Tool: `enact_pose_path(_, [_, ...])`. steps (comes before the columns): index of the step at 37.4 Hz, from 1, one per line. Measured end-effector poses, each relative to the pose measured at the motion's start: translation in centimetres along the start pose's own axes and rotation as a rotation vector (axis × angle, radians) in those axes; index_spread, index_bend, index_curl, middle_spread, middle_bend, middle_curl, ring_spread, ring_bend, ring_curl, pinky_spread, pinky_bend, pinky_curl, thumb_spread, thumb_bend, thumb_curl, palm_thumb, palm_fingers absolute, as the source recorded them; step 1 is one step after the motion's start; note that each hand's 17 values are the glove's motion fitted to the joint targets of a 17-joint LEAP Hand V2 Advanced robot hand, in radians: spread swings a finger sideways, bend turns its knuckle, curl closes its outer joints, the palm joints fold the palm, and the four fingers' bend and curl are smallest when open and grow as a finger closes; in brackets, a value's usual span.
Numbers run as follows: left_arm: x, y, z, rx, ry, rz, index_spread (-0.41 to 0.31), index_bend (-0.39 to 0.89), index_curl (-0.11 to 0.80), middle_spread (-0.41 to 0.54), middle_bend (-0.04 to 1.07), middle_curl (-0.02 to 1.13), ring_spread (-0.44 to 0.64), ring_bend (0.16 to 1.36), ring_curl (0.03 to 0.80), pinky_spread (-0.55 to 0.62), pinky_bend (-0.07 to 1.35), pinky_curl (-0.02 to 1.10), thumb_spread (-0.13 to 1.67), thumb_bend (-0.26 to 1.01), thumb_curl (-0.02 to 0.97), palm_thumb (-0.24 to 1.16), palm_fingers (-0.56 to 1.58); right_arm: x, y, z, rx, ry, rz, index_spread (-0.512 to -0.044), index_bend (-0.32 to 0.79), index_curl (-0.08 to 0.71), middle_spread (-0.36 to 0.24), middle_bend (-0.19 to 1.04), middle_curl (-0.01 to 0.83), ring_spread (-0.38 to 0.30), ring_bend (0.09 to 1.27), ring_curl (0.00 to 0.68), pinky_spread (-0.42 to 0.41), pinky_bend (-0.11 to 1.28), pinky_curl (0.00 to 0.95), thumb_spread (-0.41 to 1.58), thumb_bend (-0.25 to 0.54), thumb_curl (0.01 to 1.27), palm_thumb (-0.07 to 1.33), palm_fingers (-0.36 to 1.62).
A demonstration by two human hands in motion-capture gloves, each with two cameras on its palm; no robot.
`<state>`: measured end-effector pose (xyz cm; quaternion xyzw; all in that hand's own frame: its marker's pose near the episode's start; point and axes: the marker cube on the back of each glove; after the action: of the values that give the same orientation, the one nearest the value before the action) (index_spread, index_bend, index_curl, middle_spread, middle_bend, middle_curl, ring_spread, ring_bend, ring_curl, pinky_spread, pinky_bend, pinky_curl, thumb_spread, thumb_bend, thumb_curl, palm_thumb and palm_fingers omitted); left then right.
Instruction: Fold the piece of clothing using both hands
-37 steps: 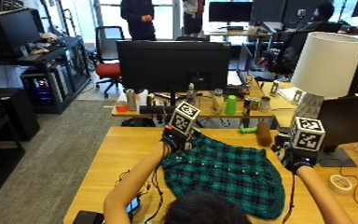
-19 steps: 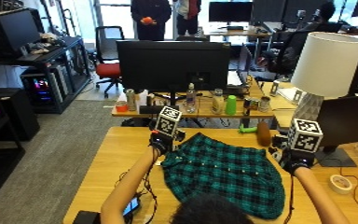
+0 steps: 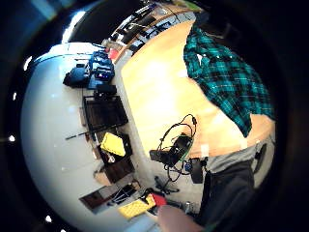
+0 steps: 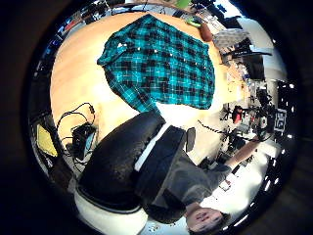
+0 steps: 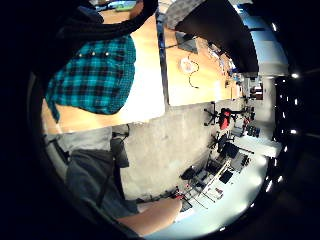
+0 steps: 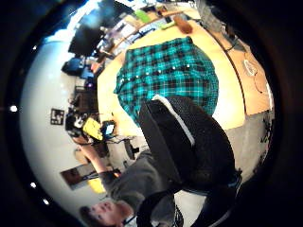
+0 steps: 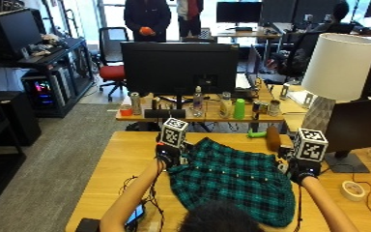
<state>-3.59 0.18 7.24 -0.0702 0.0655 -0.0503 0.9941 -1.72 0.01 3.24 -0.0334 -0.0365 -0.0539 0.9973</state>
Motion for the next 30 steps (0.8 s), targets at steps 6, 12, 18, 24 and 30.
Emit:
enact_pose_path(6, [1.2,-0.6,2.1,-0.044,0.022,0.072,-0.015,0.08,0.173,0.159,0.18,0.26,0.2,0.68,0.329,0.25,0.6,0.38,0.97,-0.03,0.222,-0.01,0.06,0.1,0.0,1.4,-0.04,0.002,-0.01,-0.296,0.1,0.175,0.007,0.25,0.347,0.045,0.51,0.315,0.176,0.53,0.34,1.26,0.037,0.2,0.35,0.4])
enact_pose_path(12, [2.3,-1.0,4.0,-0.058,0.046,0.112,-0.018,0.12,0.182,0.188,0.18,0.26,0.26,0.69,0.322,0.3,0.61,0.37,0.96,-0.03,0.23,-0.01,0.03,0.2,0.0,3.2,-0.086,-0.002,-0.02,-0.291,0.1,0.175,0.01,0.25,0.356,0.044,0.51,0.321,0.177,0.53,0.342,1.26,0.028,0.21,0.39,0.39])
enact_pose_path(18, [3.8,-1.3,7.0,-0.109,0.054,0.15,-0.024,0.14,0.196,0.205,0.17,0.26,0.3,0.69,0.314,0.33,0.63,0.37,0.96,-0.03,0.236,-0.01,0.03,0.3,-0.8,6.3,-0.141,-0.009,-0.031,-0.288,0.1,0.176,0.011,0.24,0.362,0.044,0.51,0.325,0.177,0.52,0.345,1.27,0.034,0.22,0.45,0.39])
enact_pose_path(24, [5.1,-2.4,10.1,-0.146,0.063,0.193,-0.033,0.15,0.215,0.226,0.18,0.27,0.36,0.65,0.299,0.37,0.64,0.37,0.96,-0.03,0.244,-0.01,0.01,0.1,-1.3,8.8,-0.173,-0.016,-0.041,-0.287,0.1,0.175,0.012,0.24,0.368,0.041,0.52,0.33,0.176,0.52,0.347,1.28,0.023,0.22,0.47,0.4])
enact_pose_path(30, [6.3,-3.1,12.8,-0.148,0.096,0.219,-0.036,0.15,0.229,0.237,0.18,0.27,0.39,0.65,0.292,0.38,0.63,0.36,0.95,-0.03,0.249,0.0,0.0,-0.1,-1.5,10.7,-0.206,-0.022,-0.044,-0.285,0.1,0.178,0.012,0.24,0.373,0.039,0.52,0.334,0.176,0.52,0.349,1.28,0.012,0.23,0.5,0.4])
